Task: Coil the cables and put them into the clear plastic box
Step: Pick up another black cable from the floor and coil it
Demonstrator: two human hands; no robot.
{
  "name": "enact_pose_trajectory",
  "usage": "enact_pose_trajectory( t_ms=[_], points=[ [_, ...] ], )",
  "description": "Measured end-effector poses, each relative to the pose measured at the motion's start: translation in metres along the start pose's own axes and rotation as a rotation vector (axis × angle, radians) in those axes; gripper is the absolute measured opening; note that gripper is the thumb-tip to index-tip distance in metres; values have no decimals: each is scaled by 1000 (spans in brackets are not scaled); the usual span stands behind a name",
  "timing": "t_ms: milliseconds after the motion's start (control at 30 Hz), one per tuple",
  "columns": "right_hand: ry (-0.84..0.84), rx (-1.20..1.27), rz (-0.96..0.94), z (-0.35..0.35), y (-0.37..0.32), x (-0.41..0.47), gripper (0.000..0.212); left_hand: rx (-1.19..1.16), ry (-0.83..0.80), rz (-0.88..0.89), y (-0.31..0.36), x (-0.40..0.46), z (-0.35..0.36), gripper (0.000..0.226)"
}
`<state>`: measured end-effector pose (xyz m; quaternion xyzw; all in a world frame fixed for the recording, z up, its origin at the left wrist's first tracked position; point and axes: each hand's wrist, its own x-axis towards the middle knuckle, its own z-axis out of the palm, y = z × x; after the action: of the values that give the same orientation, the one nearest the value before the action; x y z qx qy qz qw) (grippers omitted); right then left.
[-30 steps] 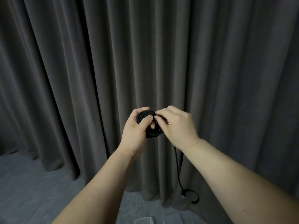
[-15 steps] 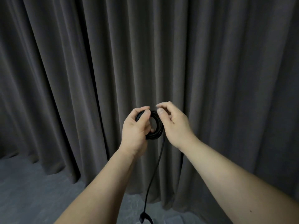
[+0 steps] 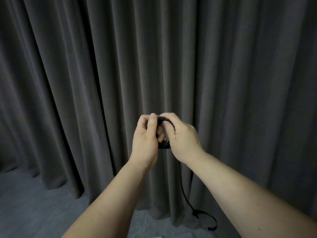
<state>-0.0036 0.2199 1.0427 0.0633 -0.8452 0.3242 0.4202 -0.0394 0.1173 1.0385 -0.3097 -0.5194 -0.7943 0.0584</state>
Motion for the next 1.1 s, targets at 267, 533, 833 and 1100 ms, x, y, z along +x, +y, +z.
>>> enact_pose_trajectory(
  t_ms=[267, 533, 833, 1100],
  points=[
    [116, 124, 179, 6, 0, 1, 32, 185, -85, 45, -2, -6, 0, 29],
    [6, 233, 172, 6, 1, 2, 23, 81, -8, 1, 3, 2, -4, 16],
    [114, 335, 106, 13, -1, 1, 28, -102, 18, -35, 3, 7, -1, 15],
    [161, 310, 177, 14, 5, 9, 29, -89, -93, -19, 6, 1, 1, 21]
  ],
)
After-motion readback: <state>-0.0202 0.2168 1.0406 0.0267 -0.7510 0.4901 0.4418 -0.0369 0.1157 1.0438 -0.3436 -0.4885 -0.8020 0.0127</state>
